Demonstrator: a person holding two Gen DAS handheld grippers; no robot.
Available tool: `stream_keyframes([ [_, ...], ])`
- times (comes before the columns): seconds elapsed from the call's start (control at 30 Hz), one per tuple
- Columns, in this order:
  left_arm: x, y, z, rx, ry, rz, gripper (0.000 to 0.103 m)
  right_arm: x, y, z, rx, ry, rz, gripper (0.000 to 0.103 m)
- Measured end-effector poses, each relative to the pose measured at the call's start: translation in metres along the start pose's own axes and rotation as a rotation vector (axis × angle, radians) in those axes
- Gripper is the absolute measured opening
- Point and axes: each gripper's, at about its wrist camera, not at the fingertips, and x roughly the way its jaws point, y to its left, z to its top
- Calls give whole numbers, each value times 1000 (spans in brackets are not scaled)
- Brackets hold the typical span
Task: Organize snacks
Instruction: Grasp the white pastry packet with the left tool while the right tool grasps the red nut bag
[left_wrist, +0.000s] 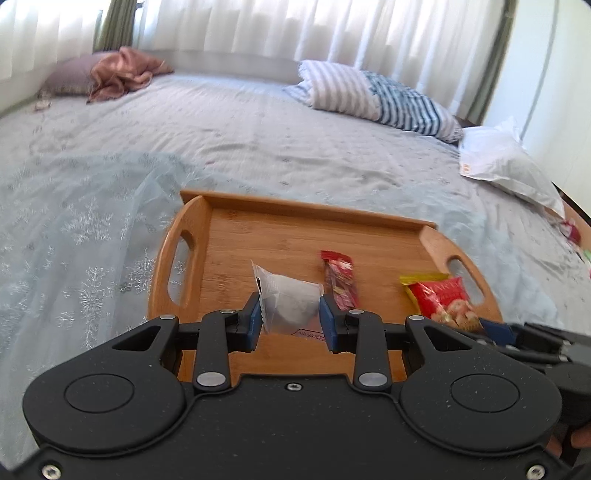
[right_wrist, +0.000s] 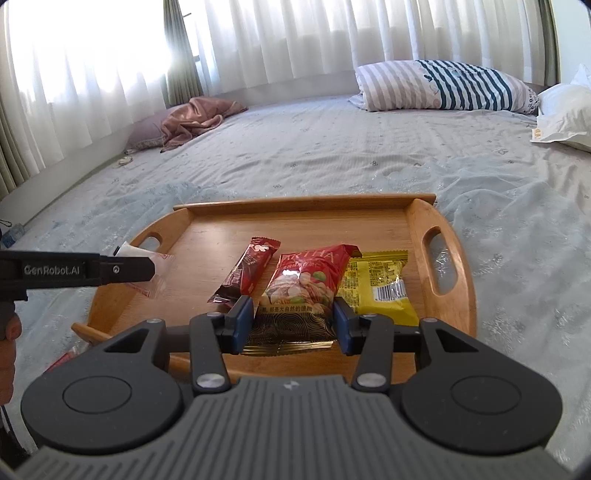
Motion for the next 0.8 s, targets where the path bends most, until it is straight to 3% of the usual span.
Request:
stream_keyframes([
  [0.33, 52, 8, 9, -39, 51, -15, 31, 32, -4, 9, 0, 47, 25, 50],
  [0.8, 74, 3, 7, -37, 68, -9, 30, 48, -7, 12, -7, 66, 18, 51],
])
